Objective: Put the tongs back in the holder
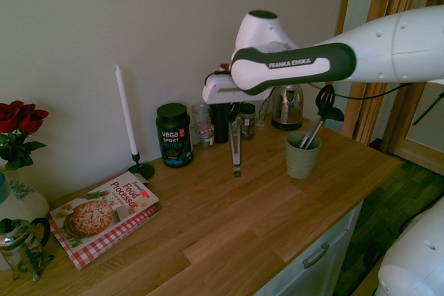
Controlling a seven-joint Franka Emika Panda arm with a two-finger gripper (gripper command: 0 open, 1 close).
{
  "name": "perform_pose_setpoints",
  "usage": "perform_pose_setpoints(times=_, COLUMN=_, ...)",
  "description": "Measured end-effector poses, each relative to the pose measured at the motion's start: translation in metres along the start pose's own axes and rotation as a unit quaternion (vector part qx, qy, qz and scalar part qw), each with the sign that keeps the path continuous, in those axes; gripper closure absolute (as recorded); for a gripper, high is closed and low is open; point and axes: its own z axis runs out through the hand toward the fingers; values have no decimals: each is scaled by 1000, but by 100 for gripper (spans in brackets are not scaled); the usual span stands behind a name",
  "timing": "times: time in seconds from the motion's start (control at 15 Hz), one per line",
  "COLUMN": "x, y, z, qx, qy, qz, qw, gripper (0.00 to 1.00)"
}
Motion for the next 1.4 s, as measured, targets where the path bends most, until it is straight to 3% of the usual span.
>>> perform_pose_setpoints(times=0.2, x=23, y=27, z=-68, qx=-12, qy=98, qz=24, qw=995, gripper=100)
perform_pose_setpoints(times=0.33, x=38, y=39, z=-82, qx=-25, qy=160, qz=40, qw=986, gripper=100)
perform_pose_setpoints(times=0.73, x=91, y=63, z=-29, qx=-76, qy=311, qz=103, qw=942, gripper=100)
perform_pose_setpoints(times=1.4, x=116, y=86, z=94, qx=-102, qy=297, qz=111, qw=943, gripper=100)
